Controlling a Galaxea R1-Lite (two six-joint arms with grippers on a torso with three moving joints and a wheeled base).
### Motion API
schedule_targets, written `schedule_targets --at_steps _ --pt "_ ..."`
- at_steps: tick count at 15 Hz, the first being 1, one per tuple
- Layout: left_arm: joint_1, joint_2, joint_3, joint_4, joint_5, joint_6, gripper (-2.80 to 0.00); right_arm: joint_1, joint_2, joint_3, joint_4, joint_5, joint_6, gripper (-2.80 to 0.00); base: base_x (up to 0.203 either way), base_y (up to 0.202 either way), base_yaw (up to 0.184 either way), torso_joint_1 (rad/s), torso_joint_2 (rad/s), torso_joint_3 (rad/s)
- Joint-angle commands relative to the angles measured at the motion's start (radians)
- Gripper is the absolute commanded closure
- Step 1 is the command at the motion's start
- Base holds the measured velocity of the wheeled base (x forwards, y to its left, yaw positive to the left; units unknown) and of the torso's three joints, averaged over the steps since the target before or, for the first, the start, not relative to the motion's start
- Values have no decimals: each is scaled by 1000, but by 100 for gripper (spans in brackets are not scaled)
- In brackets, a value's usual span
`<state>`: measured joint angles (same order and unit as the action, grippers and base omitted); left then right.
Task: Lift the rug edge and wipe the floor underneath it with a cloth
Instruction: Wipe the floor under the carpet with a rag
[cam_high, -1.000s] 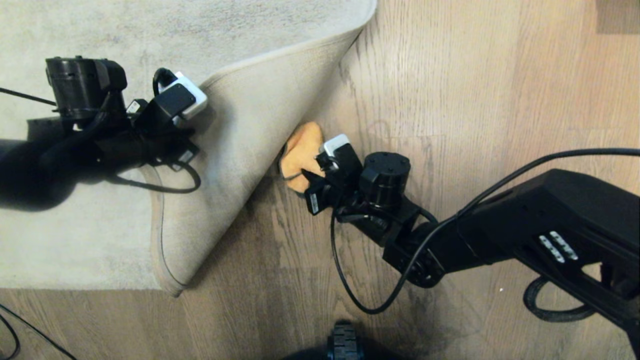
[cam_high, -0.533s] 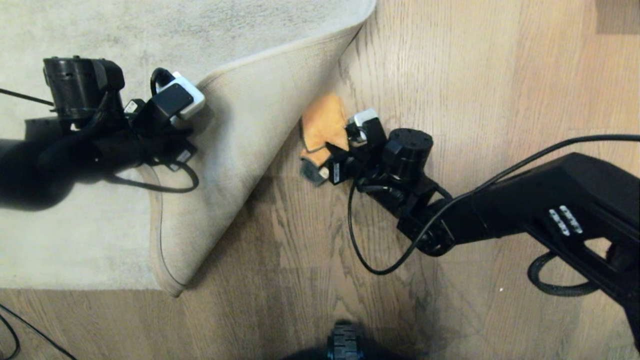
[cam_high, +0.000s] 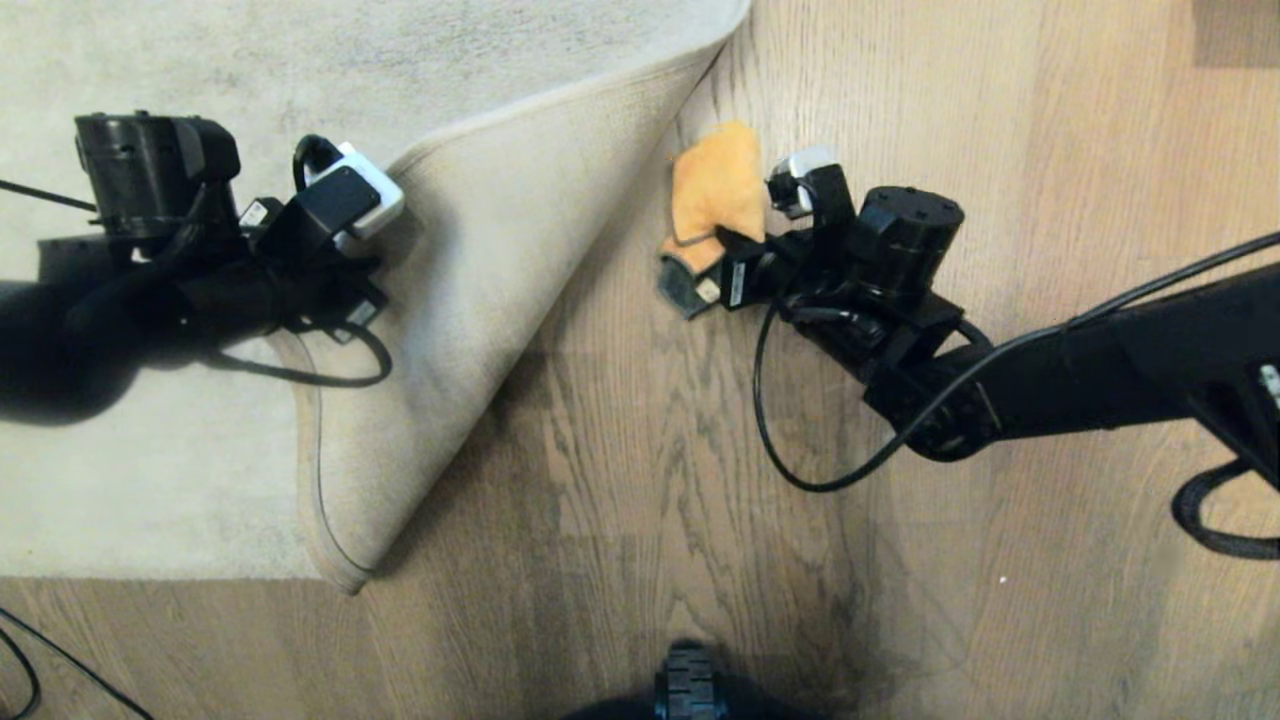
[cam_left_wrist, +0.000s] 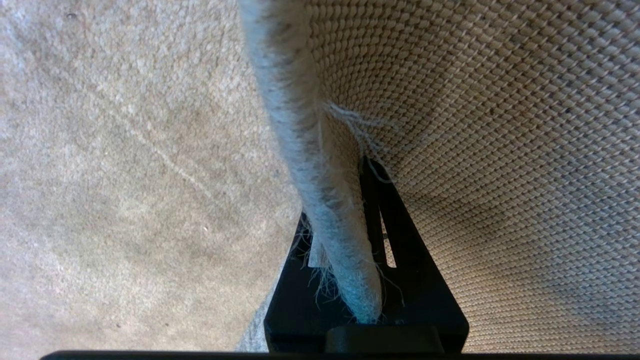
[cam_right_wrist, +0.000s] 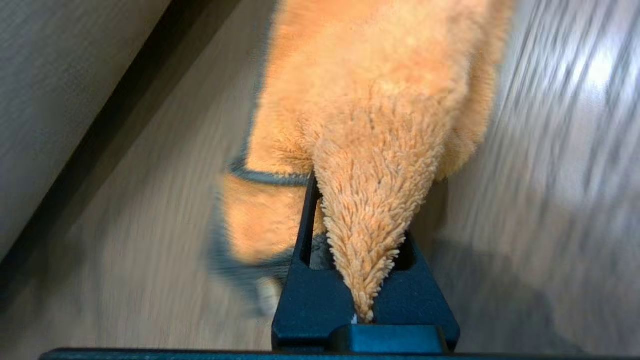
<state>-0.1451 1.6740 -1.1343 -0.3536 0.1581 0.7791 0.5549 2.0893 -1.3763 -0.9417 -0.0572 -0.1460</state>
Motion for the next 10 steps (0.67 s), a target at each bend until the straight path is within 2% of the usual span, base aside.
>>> schedule_targets --at_steps 1,6,8,10 --pt "2 -6 0 -2 1 3 0 25 -120 124 -5 3 -1 0 0 0 0 0 0 0" --pt "1 -13 2 -2 0 3 0 171 -355 461 -2 1 -3 0 0 0 0 0 0 0" --pt "-2 -11 4 -2 0 3 0 240 -396 586 -12 1 -3 0 0 0 0 0 0 0" --pt "-2 -11 9 -2 -2 5 0 265 -375 642 -27 0 3 0 0 0 0 0 0 0"
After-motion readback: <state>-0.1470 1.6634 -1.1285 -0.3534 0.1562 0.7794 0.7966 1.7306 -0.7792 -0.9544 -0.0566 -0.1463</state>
